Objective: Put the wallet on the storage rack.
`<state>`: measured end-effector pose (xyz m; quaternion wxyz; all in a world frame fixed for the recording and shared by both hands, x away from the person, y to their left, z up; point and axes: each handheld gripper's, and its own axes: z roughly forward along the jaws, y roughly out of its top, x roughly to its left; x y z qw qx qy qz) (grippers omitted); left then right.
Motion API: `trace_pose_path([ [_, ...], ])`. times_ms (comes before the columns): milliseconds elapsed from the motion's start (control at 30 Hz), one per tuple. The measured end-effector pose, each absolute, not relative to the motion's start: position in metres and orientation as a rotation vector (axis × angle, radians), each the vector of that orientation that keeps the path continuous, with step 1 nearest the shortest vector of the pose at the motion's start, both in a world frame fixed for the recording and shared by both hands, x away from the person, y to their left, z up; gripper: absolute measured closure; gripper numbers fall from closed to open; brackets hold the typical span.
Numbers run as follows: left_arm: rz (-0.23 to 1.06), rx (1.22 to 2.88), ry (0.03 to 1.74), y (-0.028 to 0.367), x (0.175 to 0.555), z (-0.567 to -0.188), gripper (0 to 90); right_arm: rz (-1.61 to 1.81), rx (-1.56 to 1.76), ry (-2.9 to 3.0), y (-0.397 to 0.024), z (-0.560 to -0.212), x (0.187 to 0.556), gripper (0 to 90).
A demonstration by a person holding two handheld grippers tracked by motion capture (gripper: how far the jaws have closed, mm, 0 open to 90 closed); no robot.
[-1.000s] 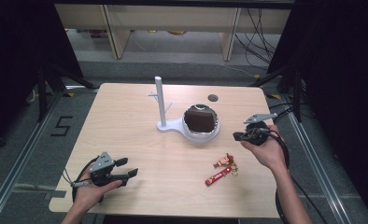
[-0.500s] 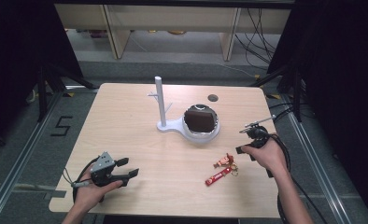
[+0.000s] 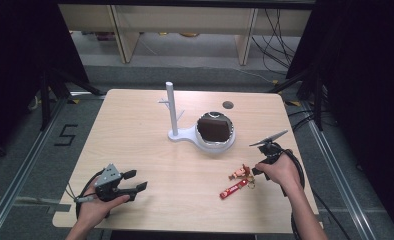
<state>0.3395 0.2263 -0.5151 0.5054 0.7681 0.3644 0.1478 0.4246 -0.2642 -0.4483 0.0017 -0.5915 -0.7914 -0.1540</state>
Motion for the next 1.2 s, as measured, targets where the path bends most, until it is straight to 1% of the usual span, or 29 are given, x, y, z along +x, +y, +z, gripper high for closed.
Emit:
trace_pose_path([
  [100,0.359,1.858,0.884,0.226,0.339,-0.516,33.4,-0.456,-1.839,-2.479,-0.264,-0.458,0.426,79.3],
  [267,0.363,1.865,0.888,0.226,0.339,-0.515,33.4,-0.448,-1.827,-2.483,-0.262,-0.464,0.427,79.4],
  [900,0.348,1.861,0.882,0.226,0.340,-0.517,33.1,-0.417,-1.846,-2.467,-0.257,-0.475,0.429,77.6],
  [1067,0.348,1.862,0.883,0.227,0.340,-0.517,33.0,-0.385,-1.817,-2.512,-0.253,-0.476,0.429,82.0],
  [1133,0.347,1.861,0.886,0.227,0.340,-0.517,33.0,-0.407,-1.822,-2.533,-0.253,-0.473,0.428,86.1],
  [1200,0.347,1.860,0.887,0.227,0.340,-0.518,33.0,-0.420,-1.832,-2.527,-0.253,-0.470,0.427,86.6],
])
